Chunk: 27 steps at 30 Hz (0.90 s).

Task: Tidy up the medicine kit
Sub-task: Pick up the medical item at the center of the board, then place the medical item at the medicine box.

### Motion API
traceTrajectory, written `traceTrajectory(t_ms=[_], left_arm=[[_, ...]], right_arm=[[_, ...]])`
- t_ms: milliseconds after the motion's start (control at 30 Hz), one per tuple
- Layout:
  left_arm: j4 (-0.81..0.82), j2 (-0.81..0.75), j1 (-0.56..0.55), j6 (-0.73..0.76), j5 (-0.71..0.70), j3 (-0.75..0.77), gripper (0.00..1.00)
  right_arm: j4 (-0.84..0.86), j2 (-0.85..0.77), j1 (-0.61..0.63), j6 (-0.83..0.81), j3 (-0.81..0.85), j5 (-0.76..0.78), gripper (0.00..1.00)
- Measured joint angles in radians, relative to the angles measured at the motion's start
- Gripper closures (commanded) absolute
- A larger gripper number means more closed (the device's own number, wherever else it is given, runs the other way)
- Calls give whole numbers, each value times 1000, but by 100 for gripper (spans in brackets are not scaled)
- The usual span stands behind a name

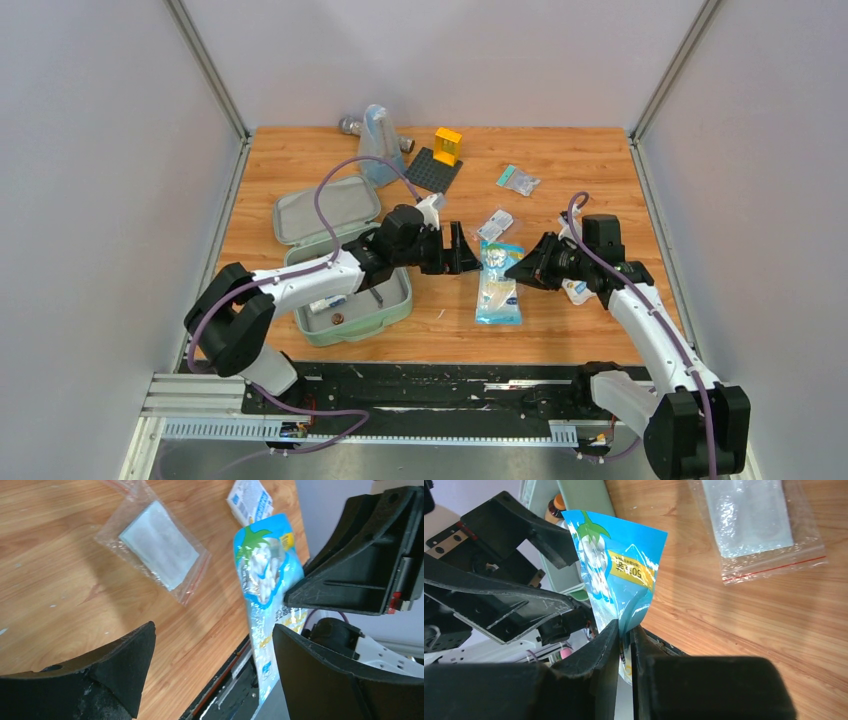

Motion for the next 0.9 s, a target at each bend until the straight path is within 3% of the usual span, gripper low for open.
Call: traceTrajectory(t_ms=[133, 233, 400, 500, 600, 700, 900], left_arm=[[92, 32, -19, -19, 47, -1, 24], [157, 61, -37, -42, 82, -1, 48], [190, 84, -51, -55, 107, -1, 75], [192, 84, -51, -49, 111, -1, 97], [184, 84, -51, -47, 110, -1, 100], [164, 84, -51, -45, 101, -1, 100], [45, 49, -50, -18, 30, -1, 100]], right_arm=[[17, 0, 0, 14, 0, -42, 84], [26, 0, 0, 21, 0, -62, 83], [32, 0, 1, 22, 0, -75, 81], [32, 1, 1, 22, 0, -76, 76], [32, 2, 3, 24, 0, -76, 68], [31, 3, 4, 25, 0, -70, 50], [-8, 3, 4, 18, 1, 26, 40]])
